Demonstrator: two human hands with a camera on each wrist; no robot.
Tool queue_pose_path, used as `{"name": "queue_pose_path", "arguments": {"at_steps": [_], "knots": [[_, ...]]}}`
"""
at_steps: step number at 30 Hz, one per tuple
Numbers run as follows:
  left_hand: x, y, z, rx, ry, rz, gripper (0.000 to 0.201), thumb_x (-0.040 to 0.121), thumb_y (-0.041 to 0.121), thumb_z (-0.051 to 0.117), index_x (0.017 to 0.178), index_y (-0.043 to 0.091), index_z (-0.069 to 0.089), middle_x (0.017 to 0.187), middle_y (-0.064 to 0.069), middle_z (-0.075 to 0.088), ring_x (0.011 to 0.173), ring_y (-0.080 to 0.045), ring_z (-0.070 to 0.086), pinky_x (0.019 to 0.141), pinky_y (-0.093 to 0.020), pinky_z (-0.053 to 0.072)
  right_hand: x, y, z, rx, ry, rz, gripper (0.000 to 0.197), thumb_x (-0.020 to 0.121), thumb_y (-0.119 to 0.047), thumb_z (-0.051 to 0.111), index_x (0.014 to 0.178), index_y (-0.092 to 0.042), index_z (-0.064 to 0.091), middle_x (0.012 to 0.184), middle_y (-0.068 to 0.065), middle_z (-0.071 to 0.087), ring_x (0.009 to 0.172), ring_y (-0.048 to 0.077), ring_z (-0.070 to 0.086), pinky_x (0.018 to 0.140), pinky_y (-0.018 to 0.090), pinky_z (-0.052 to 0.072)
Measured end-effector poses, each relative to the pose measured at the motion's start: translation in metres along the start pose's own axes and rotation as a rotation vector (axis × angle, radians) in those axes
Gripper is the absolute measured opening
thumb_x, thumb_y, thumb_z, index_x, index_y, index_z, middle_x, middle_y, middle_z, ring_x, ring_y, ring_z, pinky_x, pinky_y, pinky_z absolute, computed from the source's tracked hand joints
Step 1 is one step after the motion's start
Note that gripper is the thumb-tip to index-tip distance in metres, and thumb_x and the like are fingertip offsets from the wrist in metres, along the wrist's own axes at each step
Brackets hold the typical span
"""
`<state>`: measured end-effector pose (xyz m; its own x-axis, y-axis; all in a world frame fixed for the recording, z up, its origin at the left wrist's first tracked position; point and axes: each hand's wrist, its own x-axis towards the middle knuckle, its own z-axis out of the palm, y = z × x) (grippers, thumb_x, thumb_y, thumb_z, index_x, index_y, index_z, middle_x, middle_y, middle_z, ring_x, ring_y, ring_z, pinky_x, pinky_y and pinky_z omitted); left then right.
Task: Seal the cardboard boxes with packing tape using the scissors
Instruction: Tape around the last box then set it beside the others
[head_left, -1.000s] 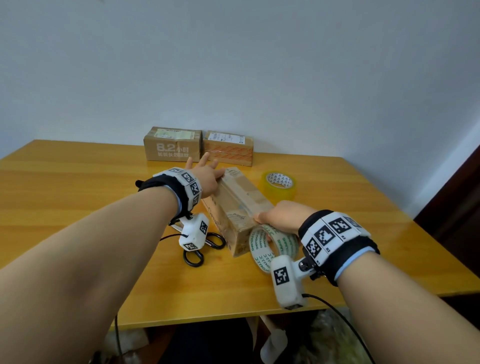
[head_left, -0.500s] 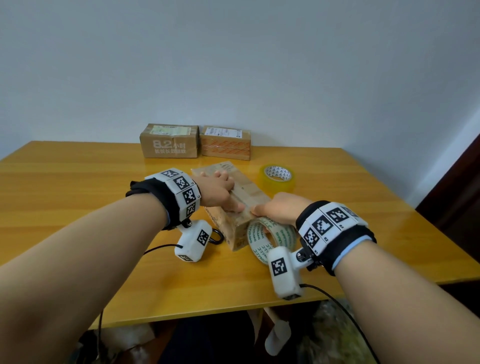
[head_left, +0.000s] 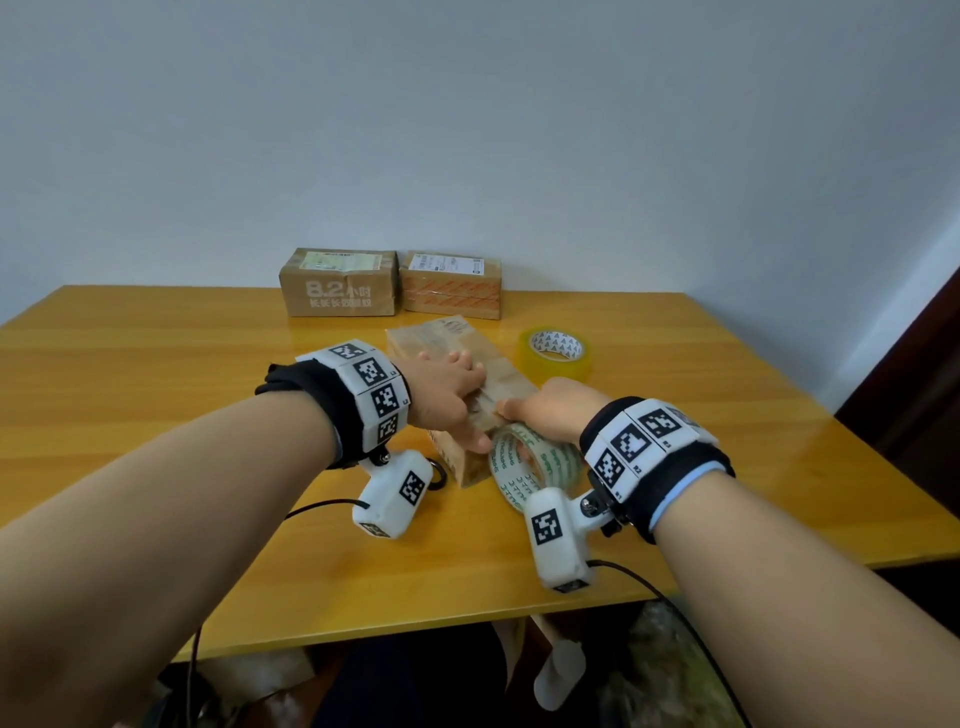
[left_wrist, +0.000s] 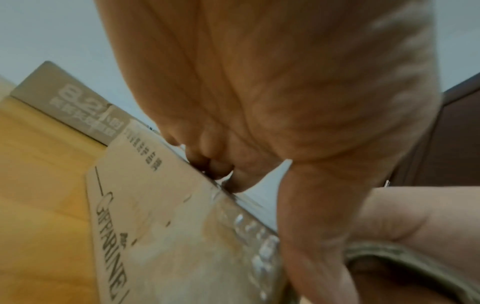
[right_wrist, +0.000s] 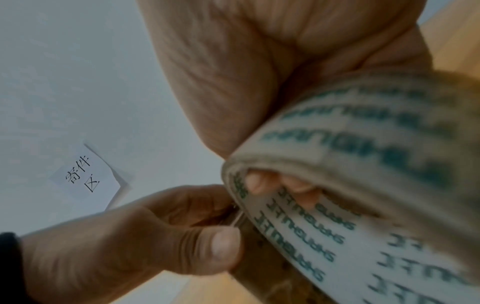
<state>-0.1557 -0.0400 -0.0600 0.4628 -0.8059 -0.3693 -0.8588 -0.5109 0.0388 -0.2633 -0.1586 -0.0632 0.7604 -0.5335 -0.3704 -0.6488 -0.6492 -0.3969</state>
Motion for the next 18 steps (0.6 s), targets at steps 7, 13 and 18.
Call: {"name": "queue_pose_path", "arguments": {"at_steps": [7, 13, 18], "knots": [[0.003, -0.003, 0.009, 0.094, 0.119, 0.055, 0.056, 0.103, 0.033, 0.043, 0.152, 0.014, 0.028, 0.157, -0.009, 0.030, 0.142, -0.026, 0.032, 0.112, -0.045, 0.034, 0.011, -0.005, 0.009, 0.248, -0.007, -0.003, 0.040, 0.102, -0.045, 0.044, 0.084, -0.011, 0.055, 0.080, 0.010, 0.062, 0.071, 0.026, 0.058, 0.066, 0.032, 0.041], [-0.003, 0.003, 0.017, 0.132, 0.232, 0.092, 0.046, 0.101, 0.017, 0.038, 0.147, 0.015, 0.040, 0.150, -0.010, 0.042, 0.137, -0.026, 0.040, 0.109, -0.042, 0.037, 0.011, -0.009, 0.012, 0.227, -0.008, -0.014, 0.040, 0.106, -0.043, 0.037, 0.086, -0.013, 0.053, 0.075, 0.005, 0.056, 0.064, 0.018, 0.052, 0.056, 0.028, 0.037], [-0.006, 0.001, 0.022, -0.081, 0.232, 0.098, 0.049, 0.100, 0.009, 0.040, 0.149, 0.011, 0.037, 0.156, -0.010, 0.032, 0.144, -0.024, 0.028, 0.115, -0.037, 0.027, 0.018, 0.001, 0.020, 0.449, -0.100, 0.047, 0.070, 0.089, -0.075, 0.046, 0.110, -0.011, 0.063, 0.100, 0.015, 0.076, 0.092, 0.032, 0.074, 0.091, 0.047, 0.058]]}}
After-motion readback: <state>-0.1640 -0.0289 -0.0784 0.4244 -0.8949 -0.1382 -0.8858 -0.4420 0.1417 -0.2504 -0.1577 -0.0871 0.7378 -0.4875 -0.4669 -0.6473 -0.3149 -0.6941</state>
